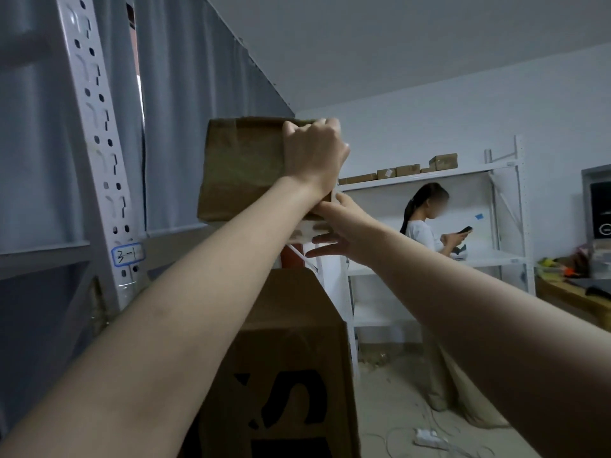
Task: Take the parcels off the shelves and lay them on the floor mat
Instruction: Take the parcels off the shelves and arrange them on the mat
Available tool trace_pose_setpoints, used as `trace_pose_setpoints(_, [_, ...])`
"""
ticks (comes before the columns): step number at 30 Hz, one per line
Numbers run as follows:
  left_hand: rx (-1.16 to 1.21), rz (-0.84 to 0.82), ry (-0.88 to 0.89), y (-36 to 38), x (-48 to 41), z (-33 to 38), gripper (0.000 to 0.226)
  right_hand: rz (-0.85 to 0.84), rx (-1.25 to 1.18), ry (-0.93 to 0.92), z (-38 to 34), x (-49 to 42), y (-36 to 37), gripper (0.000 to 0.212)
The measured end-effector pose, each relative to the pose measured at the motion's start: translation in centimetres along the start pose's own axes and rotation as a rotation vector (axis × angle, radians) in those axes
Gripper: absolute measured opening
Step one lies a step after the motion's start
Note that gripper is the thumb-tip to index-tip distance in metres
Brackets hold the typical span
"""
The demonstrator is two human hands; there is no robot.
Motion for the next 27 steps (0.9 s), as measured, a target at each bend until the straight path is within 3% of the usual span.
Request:
trace_pose_setpoints(2, [0.107, -0.078, -0.064, 0.3, 0.5, 1.3, 0.017, 0.058, -0.064, 0.002, 0.5, 1.5, -2.5, 0.072])
trace_pose_setpoints(6, [0.265, -0.223, -0.199, 2.3, 4.5, 4.5, 0.021, 0.189, -0.043, 0.073, 4.0, 5.7, -8.5, 0.086])
trace_pose_setpoints(13, [0.34, -0.493, -0.156, 3.8, 13.4, 17.9, 0.02, 0.363, -0.049, 0.255, 13.6, 15.1, -16.4, 0.09])
trace_pose_setpoints(21, [0.303, -0.692, -0.261, 2.5, 23.3, 29.1, 0.02, 0.347, -0.08, 0.427, 21.9, 27.0, -23.0, 0.083])
trace_pose_setpoints(27, [0.29, -0.831, -0.402, -0.1, 34.3, 32.8, 0.017, 0.305, -0.093, 0.63, 30.0, 35.7, -22.9, 0.08])
Point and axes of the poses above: each hand's wrist, its own x-axis away from the middle knuckle, its own y-axis out of the palm, z = x × y, the point moved 7 cm from there along -x, towards the middle knuckle, and after that the axes turned 2 degrees about x, right-handed, at the moved point
